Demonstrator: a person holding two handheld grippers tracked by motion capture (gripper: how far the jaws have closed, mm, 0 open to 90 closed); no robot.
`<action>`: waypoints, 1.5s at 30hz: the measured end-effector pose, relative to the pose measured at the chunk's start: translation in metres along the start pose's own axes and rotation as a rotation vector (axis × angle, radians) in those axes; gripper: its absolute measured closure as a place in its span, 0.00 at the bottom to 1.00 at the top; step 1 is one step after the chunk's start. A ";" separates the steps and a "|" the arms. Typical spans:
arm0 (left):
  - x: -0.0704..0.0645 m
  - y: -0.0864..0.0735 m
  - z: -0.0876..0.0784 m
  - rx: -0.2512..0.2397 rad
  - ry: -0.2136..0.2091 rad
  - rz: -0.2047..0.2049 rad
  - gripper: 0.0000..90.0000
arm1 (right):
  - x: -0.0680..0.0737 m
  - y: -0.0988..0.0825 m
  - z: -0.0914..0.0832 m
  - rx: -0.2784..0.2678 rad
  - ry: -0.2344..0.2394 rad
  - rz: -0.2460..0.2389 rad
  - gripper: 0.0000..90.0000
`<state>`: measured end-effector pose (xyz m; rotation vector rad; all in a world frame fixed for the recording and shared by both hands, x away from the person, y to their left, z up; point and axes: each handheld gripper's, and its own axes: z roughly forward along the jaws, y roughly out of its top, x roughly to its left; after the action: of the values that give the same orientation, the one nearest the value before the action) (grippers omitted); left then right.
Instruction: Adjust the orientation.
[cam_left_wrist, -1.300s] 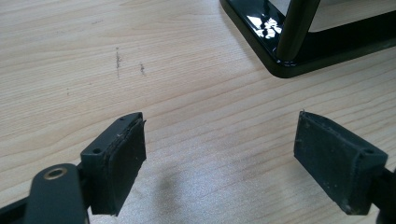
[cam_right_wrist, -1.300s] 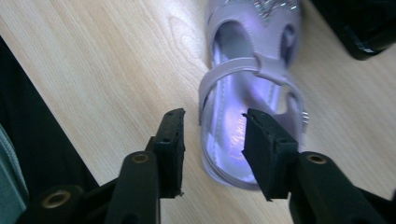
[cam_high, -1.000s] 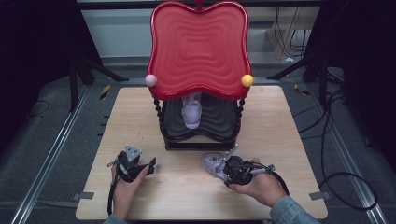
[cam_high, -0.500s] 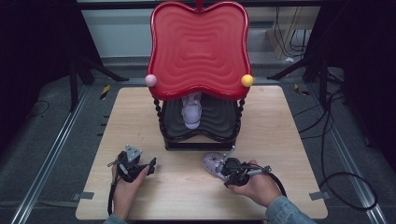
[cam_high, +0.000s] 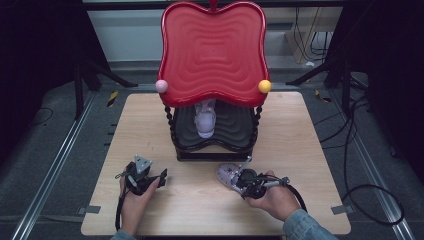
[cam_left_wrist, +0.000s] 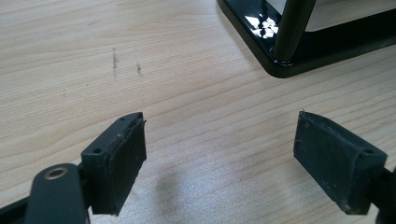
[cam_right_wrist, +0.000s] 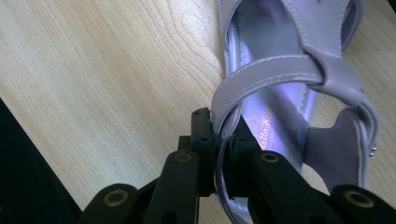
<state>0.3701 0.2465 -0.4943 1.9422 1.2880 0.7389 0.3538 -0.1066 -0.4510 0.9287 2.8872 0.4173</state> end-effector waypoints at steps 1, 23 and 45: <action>0.000 0.000 0.000 0.000 0.000 0.000 0.18 | -0.001 0.000 0.000 -0.004 -0.001 -0.005 0.95; 0.003 -0.002 0.001 0.009 0.000 -0.013 0.17 | -0.001 -0.031 -0.050 -0.359 0.035 0.065 0.96; 0.003 -0.004 0.004 0.019 -0.002 -0.021 0.12 | 0.008 -0.019 -0.095 -0.611 0.001 0.116 0.96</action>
<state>0.3725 0.2496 -0.4996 1.9414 1.3163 0.7168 0.3212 -0.1391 -0.3650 0.9646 2.4499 1.2133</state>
